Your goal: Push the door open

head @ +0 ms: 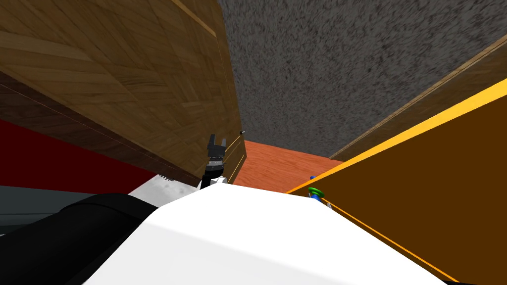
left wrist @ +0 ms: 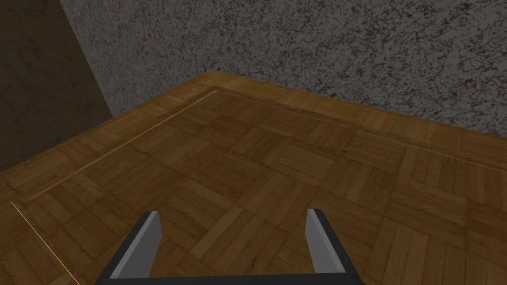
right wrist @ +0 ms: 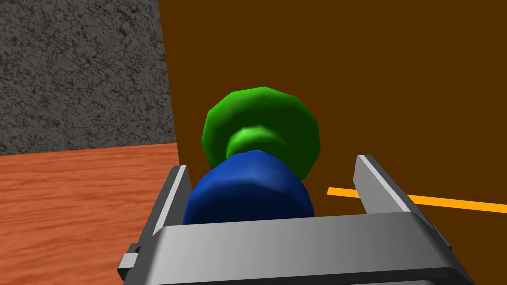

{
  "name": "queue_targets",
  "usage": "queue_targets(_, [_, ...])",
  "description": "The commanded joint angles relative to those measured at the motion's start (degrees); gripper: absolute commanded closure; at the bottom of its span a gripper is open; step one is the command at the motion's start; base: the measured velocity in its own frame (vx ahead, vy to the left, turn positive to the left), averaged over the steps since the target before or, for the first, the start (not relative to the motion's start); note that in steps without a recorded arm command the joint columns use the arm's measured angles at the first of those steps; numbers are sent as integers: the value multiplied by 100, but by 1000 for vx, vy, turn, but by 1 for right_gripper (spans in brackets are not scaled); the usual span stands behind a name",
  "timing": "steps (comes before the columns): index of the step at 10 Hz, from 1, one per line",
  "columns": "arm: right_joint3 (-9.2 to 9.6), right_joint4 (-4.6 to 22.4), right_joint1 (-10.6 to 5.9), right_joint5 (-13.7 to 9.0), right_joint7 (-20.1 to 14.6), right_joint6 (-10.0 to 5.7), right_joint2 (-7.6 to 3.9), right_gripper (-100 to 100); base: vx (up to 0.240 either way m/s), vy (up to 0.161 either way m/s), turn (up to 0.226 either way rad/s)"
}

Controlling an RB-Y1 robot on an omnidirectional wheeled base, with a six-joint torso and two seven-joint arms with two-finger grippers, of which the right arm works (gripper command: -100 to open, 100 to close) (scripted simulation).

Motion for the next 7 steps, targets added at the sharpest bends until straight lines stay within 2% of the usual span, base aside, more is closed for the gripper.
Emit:
queue_targets(1, [-137,19,-22,-161,47,63,-76,100,95,-14,14])
queue_targets(2, [-162,25,-15,-288,100,50,-78,100,127,-31,-13])
queue_targets(7, [-224,39,2,-606,232,15,-55,100,115,-15,0])
